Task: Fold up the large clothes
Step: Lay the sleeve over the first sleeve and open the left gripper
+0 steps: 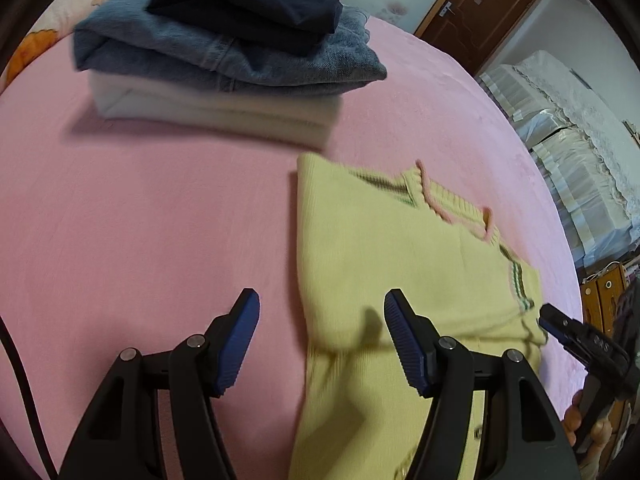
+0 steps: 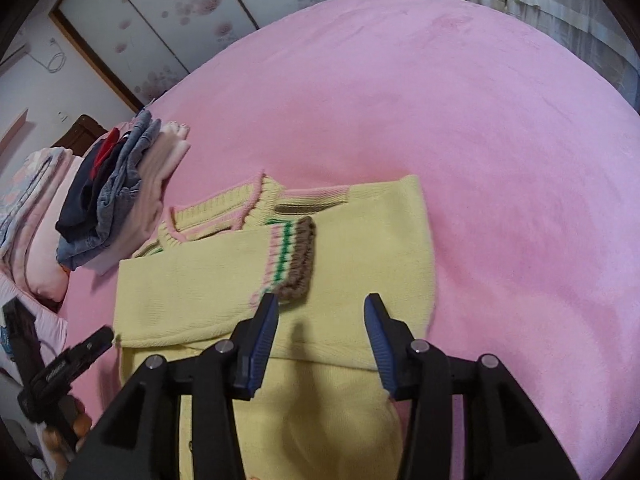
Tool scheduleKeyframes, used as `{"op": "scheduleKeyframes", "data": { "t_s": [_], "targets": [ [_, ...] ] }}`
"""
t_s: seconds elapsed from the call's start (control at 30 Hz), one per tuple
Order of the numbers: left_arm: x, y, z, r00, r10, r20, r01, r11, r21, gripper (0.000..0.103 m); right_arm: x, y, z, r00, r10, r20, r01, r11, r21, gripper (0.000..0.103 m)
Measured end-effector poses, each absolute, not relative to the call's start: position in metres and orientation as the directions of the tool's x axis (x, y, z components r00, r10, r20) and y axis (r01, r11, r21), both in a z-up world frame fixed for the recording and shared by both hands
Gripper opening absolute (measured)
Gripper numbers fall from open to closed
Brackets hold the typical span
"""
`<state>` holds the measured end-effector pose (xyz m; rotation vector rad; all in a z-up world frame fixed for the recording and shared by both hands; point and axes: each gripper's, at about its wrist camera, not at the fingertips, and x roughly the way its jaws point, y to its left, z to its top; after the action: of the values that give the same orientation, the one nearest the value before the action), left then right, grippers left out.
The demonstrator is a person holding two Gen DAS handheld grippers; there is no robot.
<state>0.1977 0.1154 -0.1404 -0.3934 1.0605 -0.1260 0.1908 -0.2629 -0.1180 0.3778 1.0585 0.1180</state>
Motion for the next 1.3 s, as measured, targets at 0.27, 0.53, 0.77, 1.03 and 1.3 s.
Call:
{"op": "scheduleKeyframes", "data": {
  "t_s": [0.27, 0.53, 0.77, 1.03, 1.3],
  "targets": [
    [0.244, 0.111, -0.163, 0.438, -0.29, -0.851, -0.052, 0.937, -0.346, 0.056, 0.225, -0.218, -0.128, 0.465, 0.237, -0.853, -0.034, 0.968, 0.25, 0.045],
    [0.233, 0.115, -0.16, 0.482, -0.194, -0.855, -0.079, 0.962, -0.262, 0.017, 0.229, -0.213, -0.144, 0.503, 0.069, -0.862, -0.048, 0.998, 0.051, 0.027],
    [0.218, 0.117, -0.131, 0.538, -0.095, -0.838, -0.094, 0.981, -0.172, 0.035, 0.22, -0.219, -0.123, 0.501, 0.071, -0.862, -0.038, 0.997, 0.06, 0.03],
    [0.2, 0.053, -0.097, 0.544, -0.17, -0.822, 0.032, 0.983, -0.182, 0.053, 0.199, -0.179, -0.088, 0.554, 0.187, -0.811, -0.137, 0.982, 0.133, 0.03],
    [0.199, 0.006, -0.134, 0.469, -0.194, -0.862, 0.075, 0.981, -0.18, 0.049, 0.193, -0.142, -0.116, 0.503, 0.224, -0.835, -0.205, 0.969, 0.137, 0.03]
  ]
}}
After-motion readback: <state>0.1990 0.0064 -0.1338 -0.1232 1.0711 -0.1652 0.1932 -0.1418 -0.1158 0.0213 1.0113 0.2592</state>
